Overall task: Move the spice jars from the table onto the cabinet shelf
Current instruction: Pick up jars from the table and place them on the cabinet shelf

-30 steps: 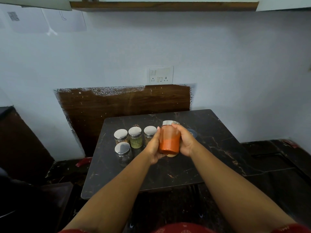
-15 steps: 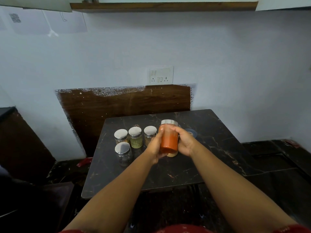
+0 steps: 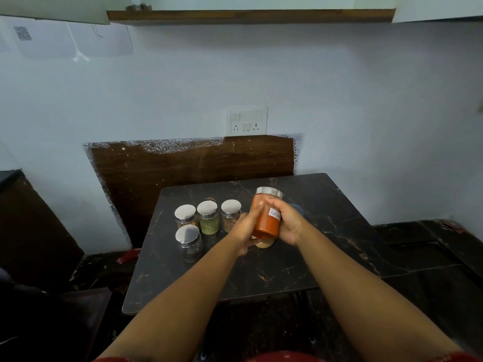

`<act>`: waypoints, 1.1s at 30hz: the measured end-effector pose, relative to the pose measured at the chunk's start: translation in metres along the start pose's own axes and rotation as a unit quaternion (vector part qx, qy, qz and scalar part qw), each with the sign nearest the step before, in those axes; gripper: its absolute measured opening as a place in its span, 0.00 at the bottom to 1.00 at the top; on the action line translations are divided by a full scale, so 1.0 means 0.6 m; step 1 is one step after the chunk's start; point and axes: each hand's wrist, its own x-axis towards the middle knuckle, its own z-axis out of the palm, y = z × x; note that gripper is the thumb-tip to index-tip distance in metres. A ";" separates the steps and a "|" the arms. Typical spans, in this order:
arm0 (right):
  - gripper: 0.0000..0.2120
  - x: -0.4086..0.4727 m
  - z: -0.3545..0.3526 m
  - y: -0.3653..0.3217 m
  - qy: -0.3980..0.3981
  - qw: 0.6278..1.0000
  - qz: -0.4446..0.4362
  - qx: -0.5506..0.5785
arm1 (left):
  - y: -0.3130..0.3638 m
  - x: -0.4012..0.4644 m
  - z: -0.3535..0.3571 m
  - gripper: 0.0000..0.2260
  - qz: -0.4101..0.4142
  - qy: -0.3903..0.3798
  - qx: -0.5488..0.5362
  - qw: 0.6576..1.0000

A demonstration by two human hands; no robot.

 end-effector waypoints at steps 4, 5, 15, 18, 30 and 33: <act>0.24 0.004 -0.009 0.001 -0.003 0.999 0.005 0.050 | 0.005 0.002 0.000 0.28 0.034 0.024 0.040 0.998; 0.22 0.004 -0.013 0.000 -0.004 0.997 0.011 0.071 | 0.007 0.001 0.000 0.27 0.033 0.024 0.026 0.999; 0.26 0.006 -0.012 -0.005 0.008 0.998 0.004 0.059 | 0.013 0.001 0.004 0.27 -0.028 -0.022 -0.102 0.994; 0.23 0.012 -0.011 -0.003 -0.005 0.997 0.004 0.082 | 0.014 0.001 -0.002 0.25 -0.022 -0.021 -0.105 0.994; 0.31 0.021 0.002 0.001 -0.002 0.995 0.010 0.102 | 0.019 0.001 -0.017 0.25 -0.023 -0.008 -0.115 0.993; 0.32 0.025 0.008 0.002 -0.001 0.995 0.009 0.096 | 0.022 -0.001 -0.025 0.23 -0.024 -0.005 -0.120 0.993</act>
